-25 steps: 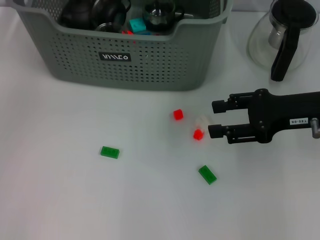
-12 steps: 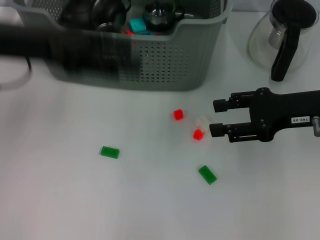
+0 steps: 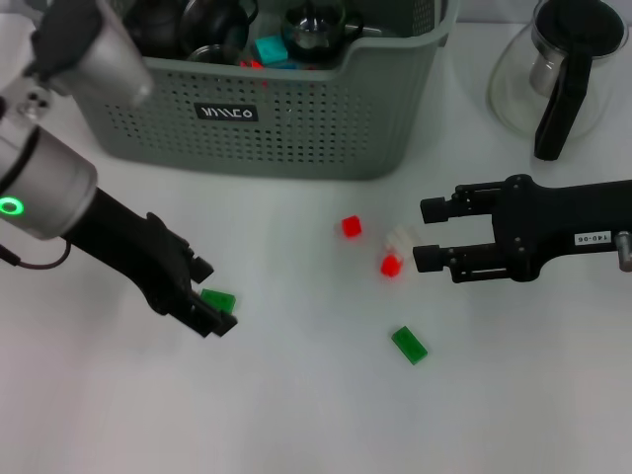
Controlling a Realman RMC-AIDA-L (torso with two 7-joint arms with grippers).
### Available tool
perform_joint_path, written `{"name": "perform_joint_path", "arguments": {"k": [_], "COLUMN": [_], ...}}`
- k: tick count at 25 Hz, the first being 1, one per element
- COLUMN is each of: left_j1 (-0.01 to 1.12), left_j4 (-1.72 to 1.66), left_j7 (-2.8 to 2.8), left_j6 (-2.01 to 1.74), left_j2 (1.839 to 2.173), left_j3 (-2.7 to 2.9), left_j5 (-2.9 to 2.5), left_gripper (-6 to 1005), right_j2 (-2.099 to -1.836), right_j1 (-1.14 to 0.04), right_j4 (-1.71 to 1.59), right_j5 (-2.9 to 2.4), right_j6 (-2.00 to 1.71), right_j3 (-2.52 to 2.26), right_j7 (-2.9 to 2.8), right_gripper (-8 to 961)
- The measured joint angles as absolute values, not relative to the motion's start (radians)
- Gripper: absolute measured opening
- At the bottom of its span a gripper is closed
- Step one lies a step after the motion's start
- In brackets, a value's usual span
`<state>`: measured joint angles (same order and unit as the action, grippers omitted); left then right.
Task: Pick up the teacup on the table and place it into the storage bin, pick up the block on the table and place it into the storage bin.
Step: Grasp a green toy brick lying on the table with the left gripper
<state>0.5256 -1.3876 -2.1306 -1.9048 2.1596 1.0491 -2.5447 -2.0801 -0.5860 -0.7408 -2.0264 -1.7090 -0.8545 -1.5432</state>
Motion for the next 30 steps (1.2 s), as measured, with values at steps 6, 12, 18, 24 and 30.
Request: {"name": "perform_joint_path", "arguments": {"k": [6,12,18,24,30], "left_j1": [0.509,0.515,0.522,0.525,0.541], "left_j4": [-1.435,-1.414,-1.389,-1.371,-1.327], "left_j7": [-2.235,-2.281,-2.305,-2.323,-2.329], "left_j6": [-1.817,-1.718,-1.67,-1.627,-1.595], "left_j2": [2.17,2.172,2.175,2.175,2.174], "left_j3": [1.29,1.411,1.472,1.514,1.53], "left_j5": [-2.674,-2.726,-2.74,-2.771,-2.793], "left_gripper": [707,681,435,423,424], "right_j2": [-2.082,-2.083,-2.083,-2.084,-2.085], "right_j1": [-0.586,-0.588,-0.587,-0.59,-0.592], "right_j4": [-0.741,-0.741,-0.741,-0.741,-0.741], "right_j5": [-2.026,-2.027,-2.026,-2.026,-2.026], "right_j6": [-1.707,-1.706,-1.701,-1.701,-1.701], "right_j3": [-0.854,-0.854,-0.854,-0.854,-0.854], "right_j7": [-1.54,-1.538,-1.536,-1.536,-1.537], "right_gripper": [712,714,713,713,712]}}
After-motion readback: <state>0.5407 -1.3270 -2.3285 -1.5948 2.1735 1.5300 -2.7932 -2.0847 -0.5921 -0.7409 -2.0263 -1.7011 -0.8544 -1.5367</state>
